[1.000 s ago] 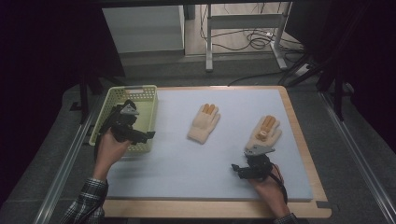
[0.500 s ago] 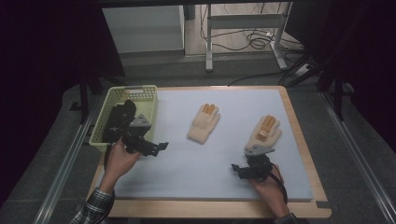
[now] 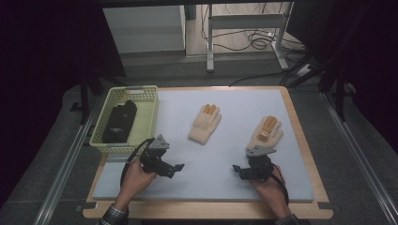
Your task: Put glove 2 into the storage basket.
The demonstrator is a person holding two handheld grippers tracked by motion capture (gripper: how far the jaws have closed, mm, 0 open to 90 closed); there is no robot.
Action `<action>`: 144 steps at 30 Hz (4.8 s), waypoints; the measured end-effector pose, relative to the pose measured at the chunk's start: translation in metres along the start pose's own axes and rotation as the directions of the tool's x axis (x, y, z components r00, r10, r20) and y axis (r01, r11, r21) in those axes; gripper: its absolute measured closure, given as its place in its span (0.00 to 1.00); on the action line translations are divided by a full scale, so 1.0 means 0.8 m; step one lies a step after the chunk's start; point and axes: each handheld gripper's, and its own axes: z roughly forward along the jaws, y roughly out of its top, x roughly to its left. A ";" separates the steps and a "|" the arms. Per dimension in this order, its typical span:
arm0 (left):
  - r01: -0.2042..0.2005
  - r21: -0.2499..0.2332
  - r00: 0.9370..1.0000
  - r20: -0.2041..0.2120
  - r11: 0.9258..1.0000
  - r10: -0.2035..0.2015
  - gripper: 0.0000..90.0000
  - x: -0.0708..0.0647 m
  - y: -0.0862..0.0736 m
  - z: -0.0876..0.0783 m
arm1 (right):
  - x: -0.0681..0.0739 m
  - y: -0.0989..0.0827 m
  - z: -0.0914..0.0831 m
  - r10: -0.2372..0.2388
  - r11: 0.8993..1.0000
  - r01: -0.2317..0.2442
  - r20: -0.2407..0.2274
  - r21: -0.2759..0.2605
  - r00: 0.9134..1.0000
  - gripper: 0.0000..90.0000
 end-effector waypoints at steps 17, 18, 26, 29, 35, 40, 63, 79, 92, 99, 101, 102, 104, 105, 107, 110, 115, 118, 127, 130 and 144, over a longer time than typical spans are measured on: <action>0.080 0.043 0.993 -0.087 0.996 -0.077 0.01 0.014 -0.061 0.023 | 0.000 0.000 0.000 0.002 1.000 -0.002 -0.001 0.001 1.000 0.26; 0.080 0.043 0.993 -0.087 0.996 -0.077 0.01 0.014 -0.061 0.023 | 0.000 0.000 0.000 0.002 1.000 -0.002 -0.001 0.001 1.000 0.26; 0.071 0.047 0.992 -0.108 0.996 -0.066 0.01 0.010 -0.062 0.025 | -0.002 0.000 -0.001 0.018 1.000 -0.018 0.009 -0.006 1.000 0.25; 0.071 0.046 0.992 -0.108 0.996 -0.066 0.01 0.010 -0.062 0.025 | -0.003 -0.001 -0.004 0.030 0.999 -0.030 0.002 -0.029 1.000 0.25; 0.072 0.043 0.992 -0.107 0.997 -0.067 0.02 0.011 -0.062 0.024 | -0.006 -0.004 -0.011 0.056 0.998 -0.057 -0.020 -0.038 0.998 0.25; 0.071 0.043 0.992 -0.108 0.997 -0.066 0.02 0.011 -0.062 0.024 | -0.007 0.003 -0.011 0.071 0.997 -0.072 -0.025 -0.033 0.997 0.25; 0.071 0.043 0.992 -0.109 0.997 -0.066 0.02 0.010 -0.062 0.024 | -0.006 0.113 0.069 -0.029 0.999 0.028 -0.039 -0.038 0.999 0.61; 0.071 0.042 0.992 -0.108 0.997 -0.067 0.02 0.010 -0.062 0.024 | -0.019 0.173 0.148 -0.020 1.000 0.020 -0.026 -0.009 0.999 0.46; 0.070 0.044 0.992 -0.108 0.997 -0.065 0.02 0.011 -0.062 0.024 | -0.025 0.177 0.191 -0.006 1.000 0.008 -0.063 0.019 0.998 0.63; 0.070 0.044 0.992 -0.108 0.997 -0.065 0.02 0.011 -0.062 0.024 | -0.014 0.182 0.185 -0.007 0.999 0.012 -0.083 0.053 0.997 0.89; 0.070 0.044 0.992 -0.108 0.997 -0.065 0.02 0.011 -0.062 0.024 | -0.016 0.183 0.182 0.003 0.998 0.003 -0.096 0.059 0.995 0.89; 0.068 0.046 0.992 -0.109 0.997 -0.063 0.02 0.011 -0.062 0.024 | -0.018 0.184 0.180 0.002 0.998 0.004 -0.099 0.057 0.995 0.89; 0.069 0.046 0.992 -0.109 0.997 -0.063 0.02 0.011 -0.062 0.024 | -0.019 0.187 0.171 0.018 0.999 -0.013 -0.111 0.041 0.994 0.89; 0.068 0.046 0.992 -0.109 0.997 -0.063 0.02 0.011 -0.062 0.024 | -0.020 0.188 0.165 0.016 0.999 -0.012 -0.117 0.032 0.993 0.89; 0.070 0.044 0.992 -0.108 0.997 -0.065 0.02 0.011 -0.062 0.024 | -0.018 0.193 0.152 0.002 1.000 0.000 -0.123 0.020 0.992 0.89; 0.068 0.046 0.992 -0.109 0.997 -0.062 0.02 0.011 -0.062 0.024 | -0.008 0.197 0.124 -0.016 1.000 0.016 -0.163 0.000 0.987 0.89; 0.070 0.044 0.992 -0.109 0.997 -0.064 0.02 0.010 -0.062 0.024 | 0.008 0.193 0.090 -0.045 0.999 0.044 -0.210 -0.009 0.977 0.89; 0.069 0.045 0.992 -0.109 0.997 -0.064 0.02 0.011 -0.062 0.024 | 0.015 0.183 0.066 -0.042 0.999 0.040 -0.267 -0.014 0.963 0.88; 0.071 0.041 0.992 -0.110 0.997 -0.066 0.02 0.010 -0.062 0.024 | 0.039 0.134 0.037 -0.123 0.989 0.142 -0.332 0.035 0.935 0.86; 0.069 0.043 0.992 -0.110 0.997 -0.064 0.02 0.010 -0.062 0.024 | 0.046 0.122 0.039 -0.155 0.983 0.176 -0.310 0.042 0.938 0.78; 0.069 0.043 0.992 -0.110 0.997 -0.064 0.02 0.010 -0.062 0.024 | 0.011 0.094 0.023 -0.060 0.998 0.062 -0.194 0.005 0.979 0.65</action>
